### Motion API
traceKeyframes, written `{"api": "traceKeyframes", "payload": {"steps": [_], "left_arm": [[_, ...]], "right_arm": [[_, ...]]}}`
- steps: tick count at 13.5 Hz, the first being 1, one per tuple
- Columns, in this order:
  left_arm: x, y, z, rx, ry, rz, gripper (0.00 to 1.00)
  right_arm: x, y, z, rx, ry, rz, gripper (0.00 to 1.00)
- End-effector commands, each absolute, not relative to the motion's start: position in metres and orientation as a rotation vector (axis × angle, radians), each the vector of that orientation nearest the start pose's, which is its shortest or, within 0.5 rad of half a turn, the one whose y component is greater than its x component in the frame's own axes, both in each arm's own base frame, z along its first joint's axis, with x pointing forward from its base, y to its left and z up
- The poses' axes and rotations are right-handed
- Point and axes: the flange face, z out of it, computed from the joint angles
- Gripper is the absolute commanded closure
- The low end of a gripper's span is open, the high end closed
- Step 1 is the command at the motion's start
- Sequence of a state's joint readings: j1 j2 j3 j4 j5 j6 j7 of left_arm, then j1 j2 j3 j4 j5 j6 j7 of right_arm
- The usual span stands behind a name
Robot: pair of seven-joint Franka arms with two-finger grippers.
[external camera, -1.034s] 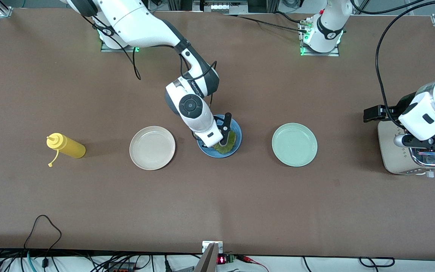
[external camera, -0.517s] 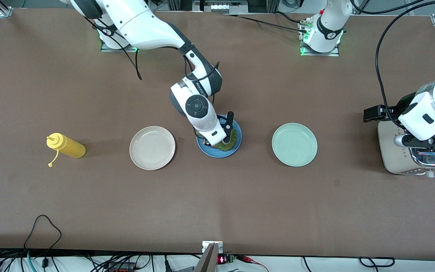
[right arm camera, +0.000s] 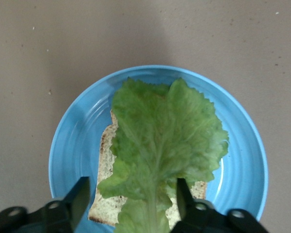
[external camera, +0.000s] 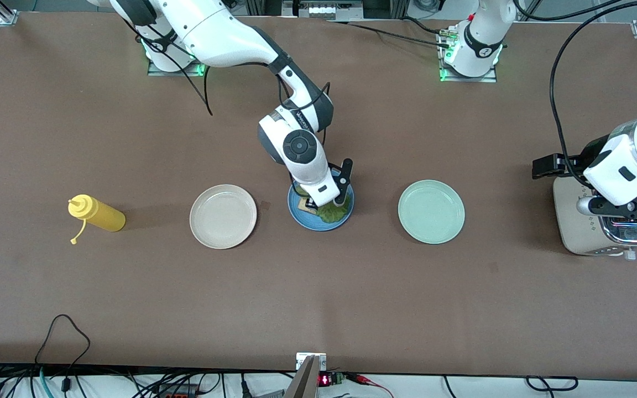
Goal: Make sandwich in blue plate with both arms
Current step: 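Lay the lettuce leaf onto the bread with the right gripper, then release the lettuce and move the right gripper toward the yellow bottle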
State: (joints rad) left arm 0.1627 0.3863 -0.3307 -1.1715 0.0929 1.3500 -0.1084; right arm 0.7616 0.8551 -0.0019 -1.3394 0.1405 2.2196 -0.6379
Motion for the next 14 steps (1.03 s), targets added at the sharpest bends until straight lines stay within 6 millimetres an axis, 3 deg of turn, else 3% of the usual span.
{"api": "traceKeyframes", "payload": {"steps": [1,4,7,9,11,13,14], "left_arm": [[0.633,-0.053,0.578,-3.151,0.059,0.303,0.00],[0.633,-0.055,0.578,-3.152,0.059,0.303,0.00],[0.633,-0.054,0.578,-3.151,0.059,0.303,0.00],[0.633,-0.054,0.578,-3.151,0.059,0.303,0.00],[0.633,-0.055,0.578,-3.152,0.059,0.303,0.00],[0.633,-0.055,0.578,-3.152,0.059,0.303,0.00],[0.633,-0.055,0.578,-3.153,0.062,0.303,0.00]], "right_arm": [[0.539,0.517,0.234,-2.454,-1.799,-0.048,0.00],[0.556,0.495,0.292,-2.544,-1.716,-0.071,0.00],[0.580,0.446,0.390,-2.705,-1.737,-0.156,0.00],[0.603,0.385,0.436,-2.827,-1.629,-0.113,0.00],[0.620,0.322,0.463,-2.904,-1.508,-0.058,0.00],[0.633,0.244,0.476,-2.928,-1.390,-0.047,0.00],[0.634,0.217,0.473,-2.867,-1.381,-0.038,0.00]]}}
